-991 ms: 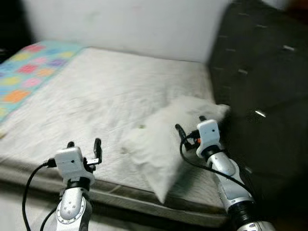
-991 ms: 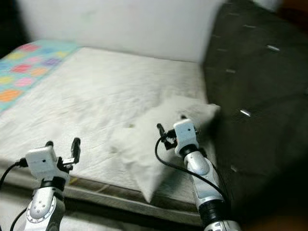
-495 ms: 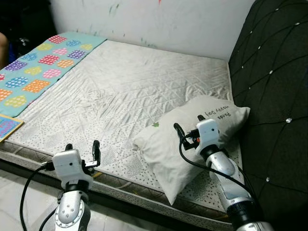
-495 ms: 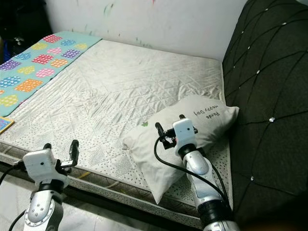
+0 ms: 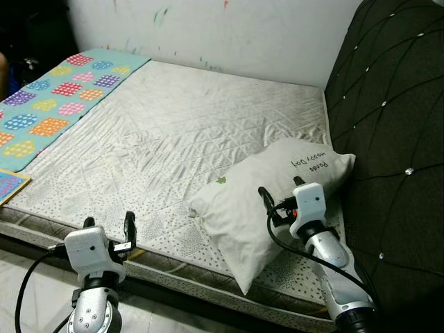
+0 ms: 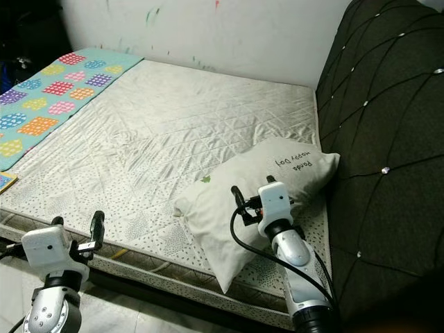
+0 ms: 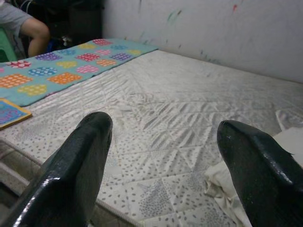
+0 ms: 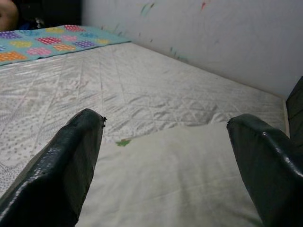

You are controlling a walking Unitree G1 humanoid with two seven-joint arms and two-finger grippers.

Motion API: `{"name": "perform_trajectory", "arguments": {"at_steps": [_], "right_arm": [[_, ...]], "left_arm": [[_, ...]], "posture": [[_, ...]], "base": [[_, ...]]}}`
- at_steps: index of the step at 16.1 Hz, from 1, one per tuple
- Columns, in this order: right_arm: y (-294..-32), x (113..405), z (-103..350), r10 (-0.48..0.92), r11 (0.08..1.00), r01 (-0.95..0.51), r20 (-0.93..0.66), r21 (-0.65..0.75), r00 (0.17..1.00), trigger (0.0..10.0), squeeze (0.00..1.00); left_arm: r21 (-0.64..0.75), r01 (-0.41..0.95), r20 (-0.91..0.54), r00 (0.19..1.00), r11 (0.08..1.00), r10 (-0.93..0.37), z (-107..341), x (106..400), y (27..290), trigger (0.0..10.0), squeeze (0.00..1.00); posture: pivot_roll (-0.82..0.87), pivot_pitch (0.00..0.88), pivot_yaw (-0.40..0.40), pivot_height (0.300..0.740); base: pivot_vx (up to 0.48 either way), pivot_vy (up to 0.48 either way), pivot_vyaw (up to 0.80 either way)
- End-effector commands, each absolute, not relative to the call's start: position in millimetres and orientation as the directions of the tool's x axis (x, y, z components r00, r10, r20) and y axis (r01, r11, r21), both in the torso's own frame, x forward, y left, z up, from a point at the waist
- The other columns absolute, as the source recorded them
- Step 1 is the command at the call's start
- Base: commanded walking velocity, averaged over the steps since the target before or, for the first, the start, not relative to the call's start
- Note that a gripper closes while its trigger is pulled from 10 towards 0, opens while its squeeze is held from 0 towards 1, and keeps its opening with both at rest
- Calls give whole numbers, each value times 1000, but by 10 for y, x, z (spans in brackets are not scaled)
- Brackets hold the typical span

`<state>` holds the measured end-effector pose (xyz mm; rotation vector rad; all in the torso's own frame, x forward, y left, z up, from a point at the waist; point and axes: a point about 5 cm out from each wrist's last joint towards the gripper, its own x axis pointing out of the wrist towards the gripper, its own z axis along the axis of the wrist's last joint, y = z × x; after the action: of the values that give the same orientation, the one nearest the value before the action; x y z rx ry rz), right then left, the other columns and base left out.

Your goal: Clean up the room

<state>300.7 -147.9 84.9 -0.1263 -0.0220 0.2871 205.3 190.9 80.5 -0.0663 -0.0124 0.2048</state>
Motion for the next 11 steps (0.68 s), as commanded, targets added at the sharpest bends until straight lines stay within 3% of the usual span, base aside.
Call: {"name": "perform_trajectory", "arguments": {"at_steps": [1, 3, 9, 11], "right_arm": [[-1488, 2987, 846, 281, 953, -280, -6, -117, 960, 10000, 0], [-1461, 2961, 830, 286, 952, -286, -17, -104, 958, 10000, 0], [-1472, 2984, 843, 280, 952, -282, -32, -119, 959, 10000, 0], [-1474, 3003, 890, 285, 950, -286, -22, -128, 958, 10000, 0]], "left_arm": [[-72, -192, 3, 981, 979, 193, 824, 2033, 1885, 10000, 0], [-74, -193, 1, 981, 978, 194, 826, 2024, 1890, 10000, 0], [-75, -183, 5, 983, 980, 184, 848, 2070, 1885, 10000, 0], [-76, -175, 12, 984, 982, 176, 865, 2097, 1883, 10000, 0]], "posture": [[-37, 0, -38, 740], [-33, 0, -37, 740], [-34, 0, -36, 740], [-44, 0, -36, 740]], "base": [[0, 0, 0], [0, 0, 0], [0, 0, -800], [0, 0, -297]]}}
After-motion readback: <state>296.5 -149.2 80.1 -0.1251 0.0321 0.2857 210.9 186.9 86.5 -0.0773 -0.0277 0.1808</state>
